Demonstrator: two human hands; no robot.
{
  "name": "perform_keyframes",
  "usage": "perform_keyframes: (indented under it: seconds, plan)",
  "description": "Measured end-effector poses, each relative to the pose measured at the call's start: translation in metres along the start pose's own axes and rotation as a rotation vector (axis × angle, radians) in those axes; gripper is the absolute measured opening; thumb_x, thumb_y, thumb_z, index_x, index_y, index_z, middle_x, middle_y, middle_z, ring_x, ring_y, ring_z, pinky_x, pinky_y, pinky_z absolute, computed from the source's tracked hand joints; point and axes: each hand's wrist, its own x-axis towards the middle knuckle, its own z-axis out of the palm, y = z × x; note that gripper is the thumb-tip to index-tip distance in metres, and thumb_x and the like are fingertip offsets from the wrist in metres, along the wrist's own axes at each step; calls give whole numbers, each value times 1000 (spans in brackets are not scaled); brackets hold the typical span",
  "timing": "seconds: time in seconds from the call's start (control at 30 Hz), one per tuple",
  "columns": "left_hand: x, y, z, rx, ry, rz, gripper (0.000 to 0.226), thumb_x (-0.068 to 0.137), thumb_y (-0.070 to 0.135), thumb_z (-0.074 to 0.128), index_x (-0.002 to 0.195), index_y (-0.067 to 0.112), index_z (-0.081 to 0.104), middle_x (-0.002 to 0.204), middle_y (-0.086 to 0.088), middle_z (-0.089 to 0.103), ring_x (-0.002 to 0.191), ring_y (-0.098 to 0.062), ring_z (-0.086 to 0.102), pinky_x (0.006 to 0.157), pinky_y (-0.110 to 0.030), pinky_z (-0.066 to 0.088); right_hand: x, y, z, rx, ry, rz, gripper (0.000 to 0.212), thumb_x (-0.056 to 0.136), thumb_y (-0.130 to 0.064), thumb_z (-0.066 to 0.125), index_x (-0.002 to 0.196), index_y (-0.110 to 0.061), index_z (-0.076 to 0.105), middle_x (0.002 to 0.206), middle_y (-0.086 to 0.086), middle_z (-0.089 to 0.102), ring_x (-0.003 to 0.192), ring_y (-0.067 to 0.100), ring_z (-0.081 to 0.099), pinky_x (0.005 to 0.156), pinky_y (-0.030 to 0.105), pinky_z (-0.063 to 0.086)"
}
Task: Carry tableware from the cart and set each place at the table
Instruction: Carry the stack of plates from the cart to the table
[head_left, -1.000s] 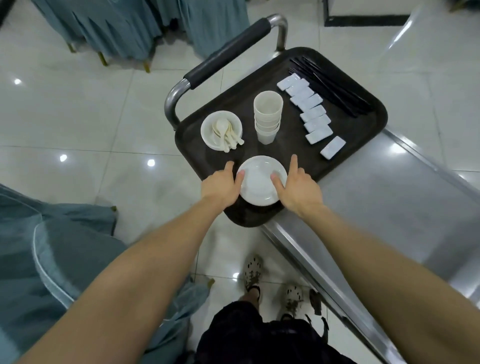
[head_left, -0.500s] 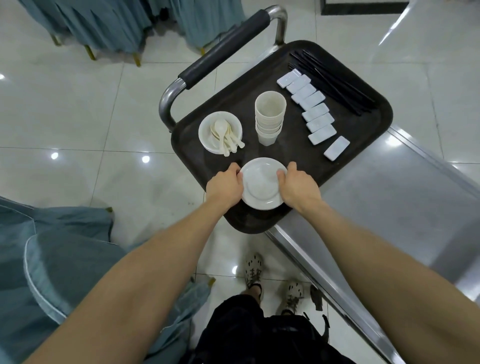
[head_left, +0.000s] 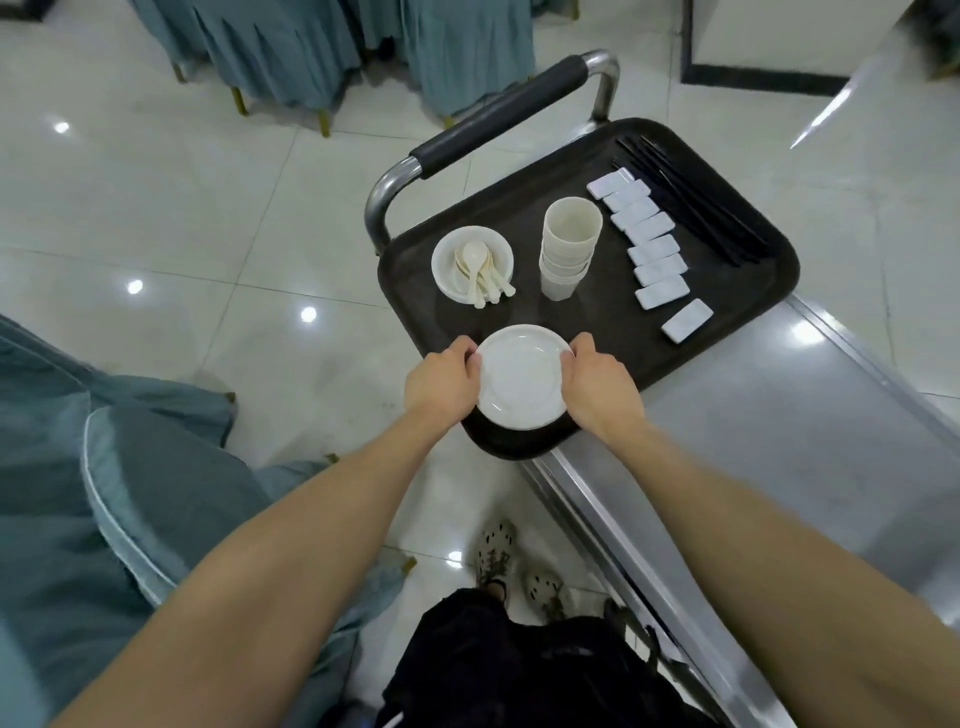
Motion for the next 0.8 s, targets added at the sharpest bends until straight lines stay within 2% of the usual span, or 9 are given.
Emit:
perform_keyframes:
  seconds: [0.13, 0.37, 0.47, 0.6, 0.8]
  plan:
    - [-28, -11, -2, -62, 67, -55, 26, 110, 41, 38, 119, 28, 58, 96, -5, 72, 91, -32, 66, 81, -47, 58, -7, -6, 4, -36, 0, -93, 18, 111, -25, 35, 109, -9, 43, 87, 16, 66, 73, 40, 62, 65, 46, 49]
    - [-92, -32, 2, -95, 178, -209, 29, 109, 42, 38, 124, 28, 58, 99, -9, 74, 95, -37, 67, 81, -46, 57, -33, -22, 13, -60, -51, -260, 19, 110, -27, 34, 109, -11, 43, 87, 16, 67, 75, 40, 64, 69, 49, 54]
    - [-132, -42, 5, -138, 244, -274, 29, 108, 45, 36, 120, 30, 57, 92, -6, 74, 86, -35, 68, 80, -48, 59, -52, -32, 20, -59, -69, -337, 19, 110, -28, 33, 108, -11, 43, 87, 16, 68, 75, 41, 64, 68, 48, 53]
    - [-182, -57, 5, -133, 309, -363, 28, 111, 41, 39, 123, 26, 58, 85, -2, 71, 76, -28, 67, 68, -43, 59, -77, -48, 33, -49, -89, -455, 24, 111, -32, 32, 108, -11, 44, 89, 19, 69, 78, 43, 64, 68, 48, 51]
    - [-256, -84, 8, -161, 393, -499, 28, 110, 40, 39, 121, 25, 61, 91, -4, 73, 79, -28, 67, 67, -40, 54, -117, -82, 61, -83, -147, -605, 28, 111, -31, 35, 117, -7, 49, 102, 24, 71, 92, 49, 67, 79, 52, 54]
